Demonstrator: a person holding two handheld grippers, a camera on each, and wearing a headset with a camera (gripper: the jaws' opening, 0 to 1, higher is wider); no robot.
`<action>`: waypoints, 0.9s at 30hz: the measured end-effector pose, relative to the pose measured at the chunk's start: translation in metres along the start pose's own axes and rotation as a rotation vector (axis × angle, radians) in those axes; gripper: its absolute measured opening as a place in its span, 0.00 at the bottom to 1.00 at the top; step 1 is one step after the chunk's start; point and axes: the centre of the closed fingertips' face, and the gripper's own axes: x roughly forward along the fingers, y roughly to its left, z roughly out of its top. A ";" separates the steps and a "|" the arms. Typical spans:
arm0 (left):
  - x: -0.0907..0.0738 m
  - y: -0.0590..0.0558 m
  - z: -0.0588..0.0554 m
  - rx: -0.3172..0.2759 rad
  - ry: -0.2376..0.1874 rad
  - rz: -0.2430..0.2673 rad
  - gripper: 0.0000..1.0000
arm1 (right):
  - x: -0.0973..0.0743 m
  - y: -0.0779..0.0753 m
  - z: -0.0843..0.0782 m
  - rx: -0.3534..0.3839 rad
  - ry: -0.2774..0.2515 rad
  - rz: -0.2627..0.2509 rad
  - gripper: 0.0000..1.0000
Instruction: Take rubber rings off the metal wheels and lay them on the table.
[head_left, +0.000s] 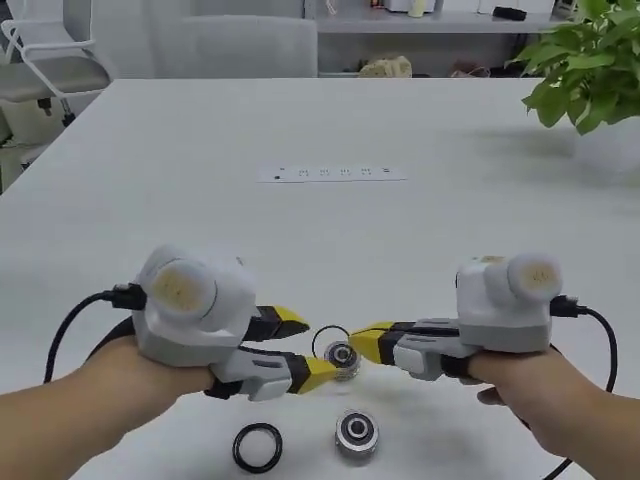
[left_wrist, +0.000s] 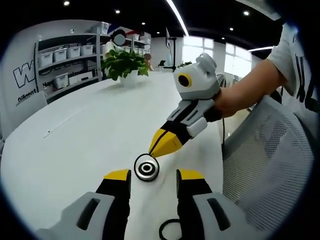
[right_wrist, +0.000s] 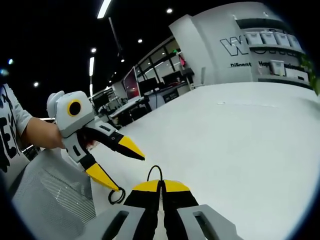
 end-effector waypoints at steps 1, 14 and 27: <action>-0.003 -0.001 0.001 -0.002 -0.004 0.001 0.34 | 0.000 0.002 0.001 -0.003 0.000 0.004 0.00; -0.050 -0.012 0.005 -0.018 -0.052 0.027 0.53 | 0.003 0.033 0.011 -0.035 -0.001 0.077 0.00; -0.088 -0.016 -0.007 -0.029 -0.050 0.072 0.61 | 0.010 0.056 0.010 -0.046 0.020 0.136 0.00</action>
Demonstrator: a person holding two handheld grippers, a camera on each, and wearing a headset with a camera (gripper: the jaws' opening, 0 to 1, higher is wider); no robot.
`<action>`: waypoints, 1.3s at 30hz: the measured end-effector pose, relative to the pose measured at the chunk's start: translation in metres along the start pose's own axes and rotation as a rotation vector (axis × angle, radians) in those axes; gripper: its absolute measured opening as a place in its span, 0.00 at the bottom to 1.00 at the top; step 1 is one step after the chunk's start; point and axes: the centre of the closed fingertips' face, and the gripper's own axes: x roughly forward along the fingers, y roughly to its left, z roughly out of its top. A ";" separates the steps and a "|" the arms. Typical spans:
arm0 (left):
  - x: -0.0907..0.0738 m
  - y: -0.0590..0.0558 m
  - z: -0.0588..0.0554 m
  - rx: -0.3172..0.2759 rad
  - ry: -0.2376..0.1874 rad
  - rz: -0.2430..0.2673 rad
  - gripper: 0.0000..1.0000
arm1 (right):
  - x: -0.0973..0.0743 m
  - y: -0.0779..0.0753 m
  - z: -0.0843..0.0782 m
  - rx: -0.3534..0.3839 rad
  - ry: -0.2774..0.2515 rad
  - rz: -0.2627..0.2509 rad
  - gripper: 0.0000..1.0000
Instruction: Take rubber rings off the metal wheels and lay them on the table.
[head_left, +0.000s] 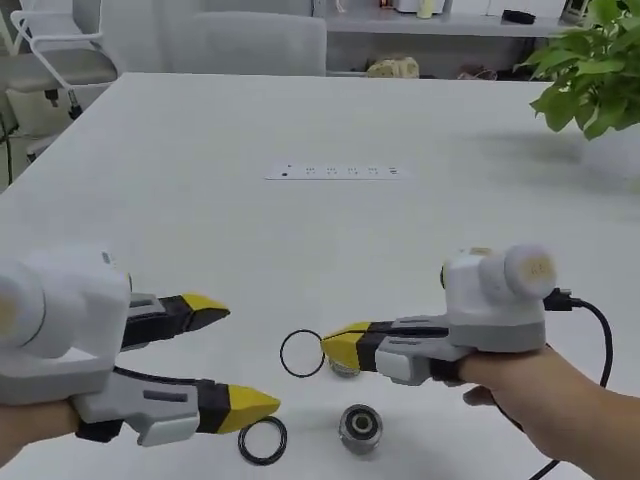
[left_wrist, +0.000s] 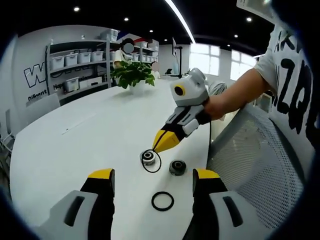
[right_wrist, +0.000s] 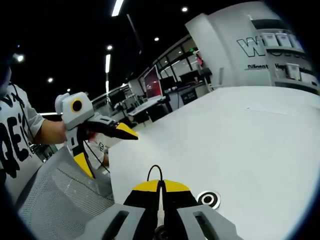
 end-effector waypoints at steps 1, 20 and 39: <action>-0.002 0.000 -0.001 -0.001 0.001 0.003 0.61 | 0.001 0.001 0.000 -0.001 0.002 0.002 0.00; -0.035 -0.005 -0.023 -0.037 0.016 0.069 0.71 | 0.023 0.028 -0.029 -0.001 0.138 0.093 0.00; -0.049 -0.012 -0.032 -0.025 0.027 0.103 0.73 | 0.040 0.033 -0.059 0.038 0.251 0.111 0.00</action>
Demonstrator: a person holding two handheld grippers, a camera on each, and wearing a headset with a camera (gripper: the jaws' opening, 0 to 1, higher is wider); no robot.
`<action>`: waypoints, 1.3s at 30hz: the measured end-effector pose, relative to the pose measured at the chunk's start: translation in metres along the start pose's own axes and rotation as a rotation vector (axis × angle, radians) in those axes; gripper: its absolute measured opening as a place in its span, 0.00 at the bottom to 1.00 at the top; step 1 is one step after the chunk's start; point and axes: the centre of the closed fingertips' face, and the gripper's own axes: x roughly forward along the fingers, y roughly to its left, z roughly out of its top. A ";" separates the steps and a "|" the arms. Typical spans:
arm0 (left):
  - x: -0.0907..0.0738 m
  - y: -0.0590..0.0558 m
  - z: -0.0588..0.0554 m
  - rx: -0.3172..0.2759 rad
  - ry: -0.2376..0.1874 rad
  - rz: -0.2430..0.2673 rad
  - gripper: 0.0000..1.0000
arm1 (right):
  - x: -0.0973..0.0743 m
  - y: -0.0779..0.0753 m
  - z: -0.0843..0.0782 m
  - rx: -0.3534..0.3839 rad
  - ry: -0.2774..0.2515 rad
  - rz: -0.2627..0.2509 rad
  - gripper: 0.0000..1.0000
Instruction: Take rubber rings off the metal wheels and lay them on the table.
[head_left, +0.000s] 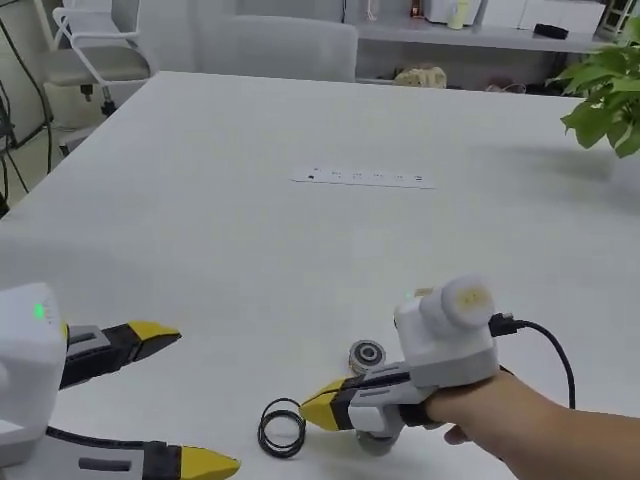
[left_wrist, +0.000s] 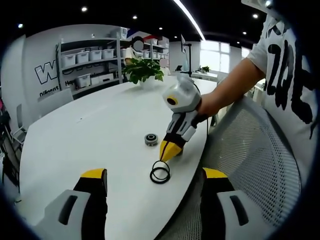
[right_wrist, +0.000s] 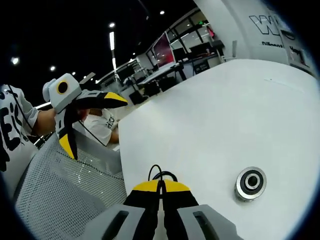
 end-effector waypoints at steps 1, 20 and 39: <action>-0.001 0.000 0.001 -0.006 -0.003 0.001 0.73 | 0.001 -0.001 -0.001 0.004 0.000 -0.002 0.00; -0.013 -0.009 -0.004 -0.009 0.008 0.030 0.72 | 0.005 -0.007 -0.014 -0.001 0.047 -0.041 0.04; -0.019 -0.011 -0.003 -0.014 0.016 0.067 0.72 | -0.019 0.015 0.008 -0.121 0.007 -0.025 0.33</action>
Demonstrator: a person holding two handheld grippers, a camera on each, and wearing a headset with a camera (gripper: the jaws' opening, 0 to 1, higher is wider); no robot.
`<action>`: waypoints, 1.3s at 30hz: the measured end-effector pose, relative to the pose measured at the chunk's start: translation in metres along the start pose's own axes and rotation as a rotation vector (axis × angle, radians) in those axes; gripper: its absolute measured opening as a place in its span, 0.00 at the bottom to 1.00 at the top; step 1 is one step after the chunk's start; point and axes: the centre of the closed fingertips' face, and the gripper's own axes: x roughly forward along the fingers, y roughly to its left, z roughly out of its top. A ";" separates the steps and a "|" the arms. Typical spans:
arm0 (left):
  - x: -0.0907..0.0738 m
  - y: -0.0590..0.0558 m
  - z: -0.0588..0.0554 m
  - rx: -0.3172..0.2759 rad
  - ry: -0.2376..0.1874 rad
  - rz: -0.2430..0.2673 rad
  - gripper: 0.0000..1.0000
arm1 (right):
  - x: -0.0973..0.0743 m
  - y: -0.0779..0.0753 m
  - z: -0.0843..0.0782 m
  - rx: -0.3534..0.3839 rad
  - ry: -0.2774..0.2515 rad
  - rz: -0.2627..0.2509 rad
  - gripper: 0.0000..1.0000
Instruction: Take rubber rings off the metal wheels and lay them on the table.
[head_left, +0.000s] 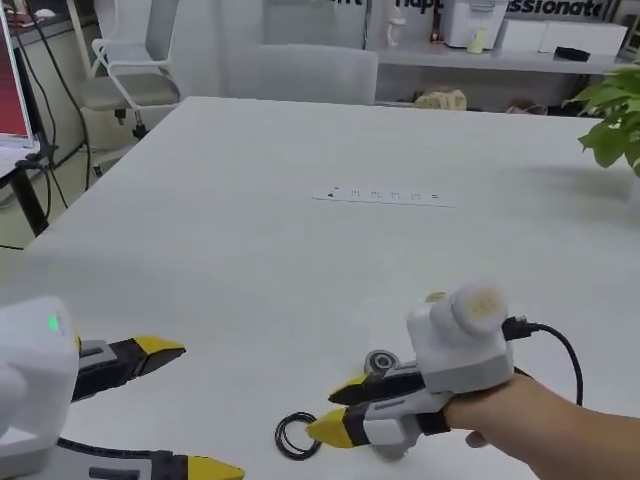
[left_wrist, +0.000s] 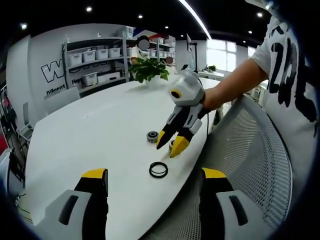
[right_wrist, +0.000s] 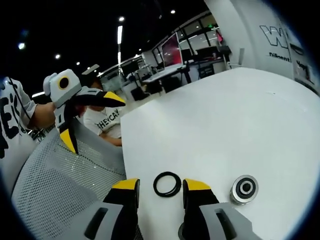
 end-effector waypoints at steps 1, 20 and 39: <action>0.000 0.000 0.001 0.000 -0.001 0.002 0.71 | -0.004 0.001 0.002 -0.008 -0.007 -0.003 0.34; 0.010 0.007 0.013 0.001 -0.010 0.007 0.71 | -0.074 -0.019 0.019 -0.062 -0.107 -0.194 0.51; 0.019 0.020 0.008 0.002 0.001 0.020 0.71 | -0.131 -0.022 0.007 0.006 -0.211 -0.421 0.64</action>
